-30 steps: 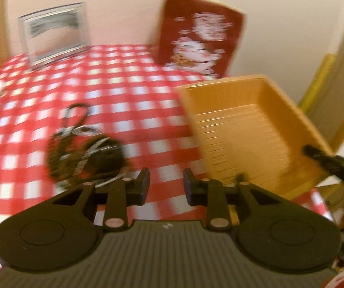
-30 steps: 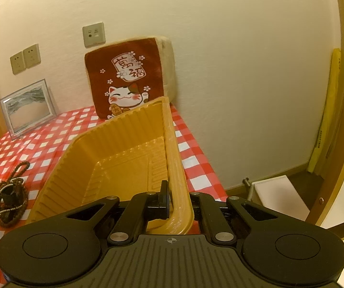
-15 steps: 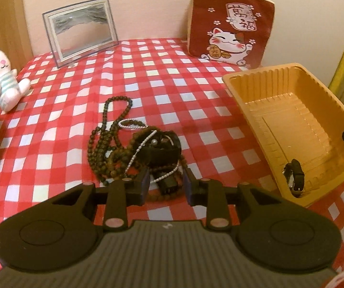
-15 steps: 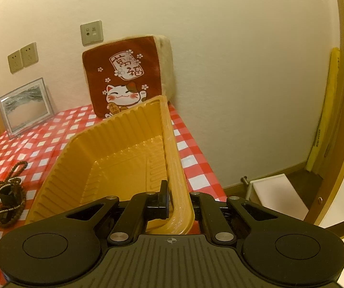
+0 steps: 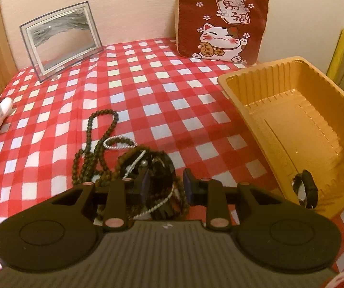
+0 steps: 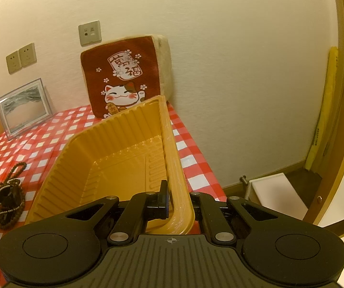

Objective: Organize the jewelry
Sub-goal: 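Return the left tool to the jewelry pile and grasp the black bracelet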

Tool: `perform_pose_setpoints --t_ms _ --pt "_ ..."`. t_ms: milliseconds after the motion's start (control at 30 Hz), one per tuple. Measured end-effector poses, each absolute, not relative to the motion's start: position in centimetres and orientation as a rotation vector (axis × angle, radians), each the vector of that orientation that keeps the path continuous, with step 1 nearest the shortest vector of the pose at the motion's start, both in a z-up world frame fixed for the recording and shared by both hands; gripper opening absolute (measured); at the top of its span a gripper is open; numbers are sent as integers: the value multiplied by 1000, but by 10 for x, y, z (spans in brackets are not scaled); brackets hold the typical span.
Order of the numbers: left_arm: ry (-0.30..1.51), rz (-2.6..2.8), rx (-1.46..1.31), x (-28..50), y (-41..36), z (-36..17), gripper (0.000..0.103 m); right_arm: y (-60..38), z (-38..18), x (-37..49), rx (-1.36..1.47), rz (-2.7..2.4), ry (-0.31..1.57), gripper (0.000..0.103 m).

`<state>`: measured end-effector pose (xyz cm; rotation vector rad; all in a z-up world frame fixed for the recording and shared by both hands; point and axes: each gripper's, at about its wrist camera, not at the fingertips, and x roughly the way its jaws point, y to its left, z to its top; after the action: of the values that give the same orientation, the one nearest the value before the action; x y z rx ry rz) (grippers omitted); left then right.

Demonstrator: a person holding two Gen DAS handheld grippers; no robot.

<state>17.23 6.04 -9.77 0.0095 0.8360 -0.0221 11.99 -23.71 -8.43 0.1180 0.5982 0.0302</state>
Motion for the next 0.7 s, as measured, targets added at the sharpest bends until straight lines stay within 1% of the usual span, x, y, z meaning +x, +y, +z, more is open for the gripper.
perform_pose_setpoints --t_ms 233,467,500,567,667,700 --pt "858 -8 25 194 54 -108 28 -238 -85 121 120 28 599 5" --pt "900 40 24 211 55 -121 28 -238 -85 120 125 25 601 5" --pt "904 41 22 212 56 -122 27 -238 -85 120 126 24 601 5" --pt "910 37 14 214 58 -124 19 -238 -85 120 126 24 601 5" --pt "907 25 -5 211 61 -122 13 -238 -86 120 126 24 601 5" --pt "902 19 -11 209 63 -121 10 -238 -86 120 127 25 601 5"
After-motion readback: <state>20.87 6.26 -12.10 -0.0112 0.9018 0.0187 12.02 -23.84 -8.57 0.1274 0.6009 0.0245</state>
